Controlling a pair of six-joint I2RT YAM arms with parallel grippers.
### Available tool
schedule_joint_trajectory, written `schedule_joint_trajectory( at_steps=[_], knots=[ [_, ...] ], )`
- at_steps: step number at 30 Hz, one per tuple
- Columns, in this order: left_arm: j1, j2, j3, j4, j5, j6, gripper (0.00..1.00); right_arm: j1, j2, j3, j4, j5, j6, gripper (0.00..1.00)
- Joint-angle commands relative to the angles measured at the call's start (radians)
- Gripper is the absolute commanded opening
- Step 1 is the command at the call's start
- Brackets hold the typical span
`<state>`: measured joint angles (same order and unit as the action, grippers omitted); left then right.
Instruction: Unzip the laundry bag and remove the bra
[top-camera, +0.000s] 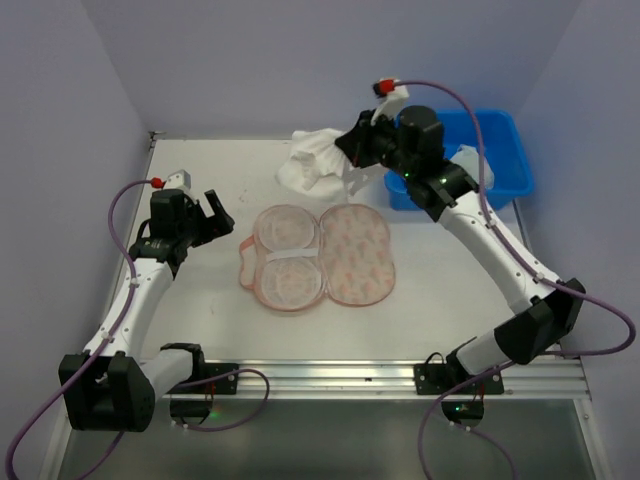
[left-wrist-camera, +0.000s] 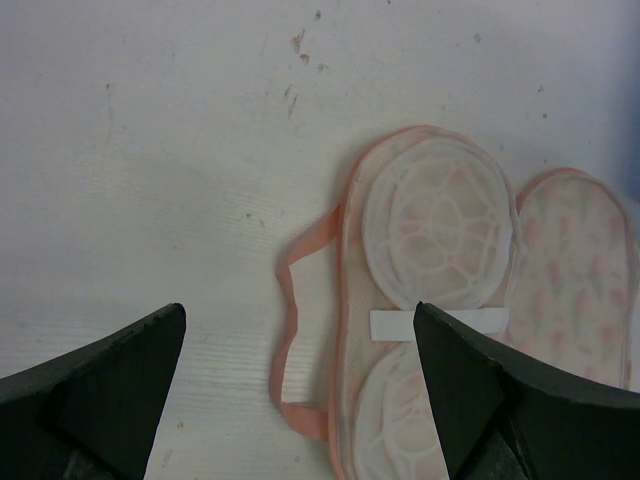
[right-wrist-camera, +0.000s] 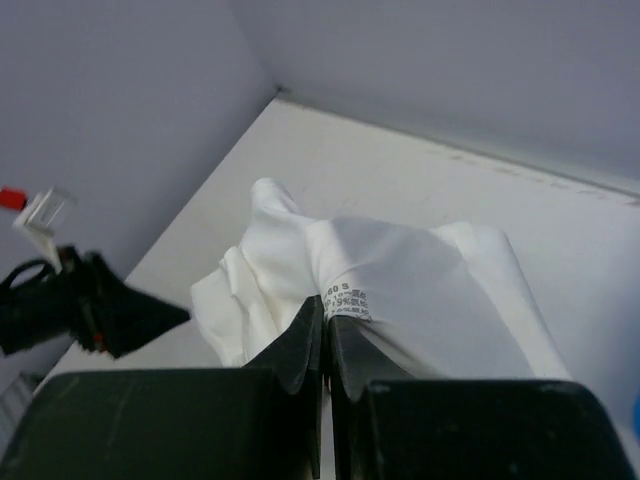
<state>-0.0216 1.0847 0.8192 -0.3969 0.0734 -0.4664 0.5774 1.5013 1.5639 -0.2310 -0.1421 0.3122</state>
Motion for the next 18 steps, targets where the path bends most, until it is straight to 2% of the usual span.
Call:
schedule_joint_trajectory(
  at_steps=[1, 4, 10, 18],
  knots=[
    [0.008, 0.003, -0.011, 0.046, -0.006, 0.023, 1.00, -0.176, -0.013, 0.093, -0.083, 0.088, 0.014, 0.00],
    [0.008, 0.001, -0.012, 0.046, -0.004, 0.023, 1.00, -0.313, 0.014, 0.166, -0.087, 0.039, 0.031, 0.00],
    [0.008, 0.003, -0.012, 0.047, -0.003, 0.023, 1.00, -0.491, 0.138, 0.246, -0.077, 0.027, 0.034, 0.00],
    [0.008, 0.012, -0.014, 0.047, -0.001, 0.025, 1.00, -0.619, 0.327, 0.194, 0.097, 0.056, 0.019, 0.00]
  ],
)
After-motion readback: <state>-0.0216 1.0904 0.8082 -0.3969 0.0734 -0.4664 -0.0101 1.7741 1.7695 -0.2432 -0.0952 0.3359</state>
